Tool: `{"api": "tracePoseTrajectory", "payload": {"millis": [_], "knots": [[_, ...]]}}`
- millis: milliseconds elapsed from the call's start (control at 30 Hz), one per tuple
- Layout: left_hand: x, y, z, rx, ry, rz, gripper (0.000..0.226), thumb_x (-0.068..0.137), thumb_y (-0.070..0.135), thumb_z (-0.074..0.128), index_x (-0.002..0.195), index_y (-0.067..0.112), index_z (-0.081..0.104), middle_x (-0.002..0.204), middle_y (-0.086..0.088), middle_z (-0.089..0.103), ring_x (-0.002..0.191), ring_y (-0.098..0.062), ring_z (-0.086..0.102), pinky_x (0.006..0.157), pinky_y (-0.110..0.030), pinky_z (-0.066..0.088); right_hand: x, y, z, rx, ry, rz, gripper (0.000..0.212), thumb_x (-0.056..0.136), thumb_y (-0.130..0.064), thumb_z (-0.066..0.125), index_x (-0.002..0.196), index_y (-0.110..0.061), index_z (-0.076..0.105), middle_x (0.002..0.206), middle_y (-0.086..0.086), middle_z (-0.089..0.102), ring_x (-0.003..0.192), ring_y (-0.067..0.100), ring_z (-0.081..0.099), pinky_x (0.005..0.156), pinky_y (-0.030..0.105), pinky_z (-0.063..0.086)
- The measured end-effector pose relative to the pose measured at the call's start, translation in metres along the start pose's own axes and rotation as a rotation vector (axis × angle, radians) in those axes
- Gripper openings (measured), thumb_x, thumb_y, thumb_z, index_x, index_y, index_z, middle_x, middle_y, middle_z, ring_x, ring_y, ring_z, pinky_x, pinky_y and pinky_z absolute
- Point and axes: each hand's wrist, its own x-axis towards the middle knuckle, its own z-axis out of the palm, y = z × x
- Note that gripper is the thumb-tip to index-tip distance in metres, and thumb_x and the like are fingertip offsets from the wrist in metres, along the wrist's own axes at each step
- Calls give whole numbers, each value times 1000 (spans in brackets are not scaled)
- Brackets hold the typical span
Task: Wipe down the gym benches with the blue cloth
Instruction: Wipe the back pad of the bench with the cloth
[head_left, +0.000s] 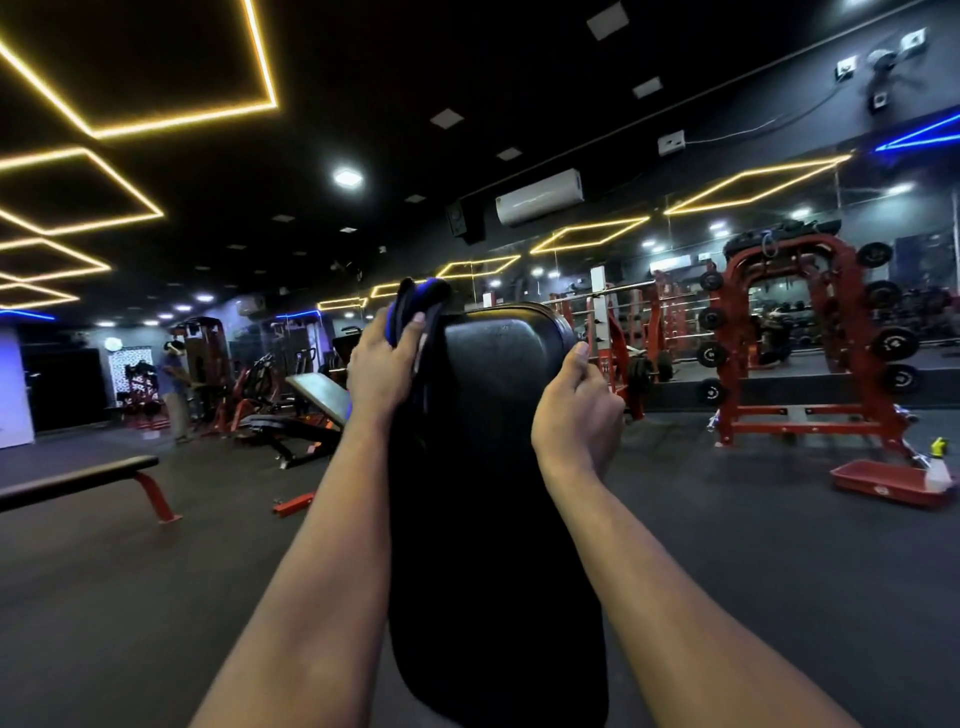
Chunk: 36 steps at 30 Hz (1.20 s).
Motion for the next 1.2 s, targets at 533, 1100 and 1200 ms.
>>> {"api": "tracePoseTrajectory", "payload": {"millis": [533, 1100, 1200], "knots": [[-28, -14, -11, -244, -31, -133, 59, 93, 59, 52, 143, 36, 33, 119, 4, 51, 110, -16, 48, 94, -31, 33, -2, 2, -1, 4, 9, -27, 61, 105, -51, 20, 122, -15, 66, 97, 13, 68, 90, 31, 63, 68, 29, 38], [-111, -85, -4, -333, 38, -153, 35, 101, 32, 46, 133, 19, 51, 123, 2, 62, 119, -22, 56, 94, -31, 41, -5, 1, -3, -26, 20, -35, 60, 105, -49, 21, 120, -13, 66, 98, 14, 67, 86, 30, 60, 69, 31, 36], [-65, -44, -12, -268, 63, -64, 38, 104, 30, 41, 141, 19, 41, 127, -3, 59, 115, -20, 53, 87, -24, 35, -3, 3, -1, -30, 16, -41, 61, 105, -50, 20, 120, -15, 67, 94, 13, 66, 85, 28, 60, 69, 31, 38]]}}
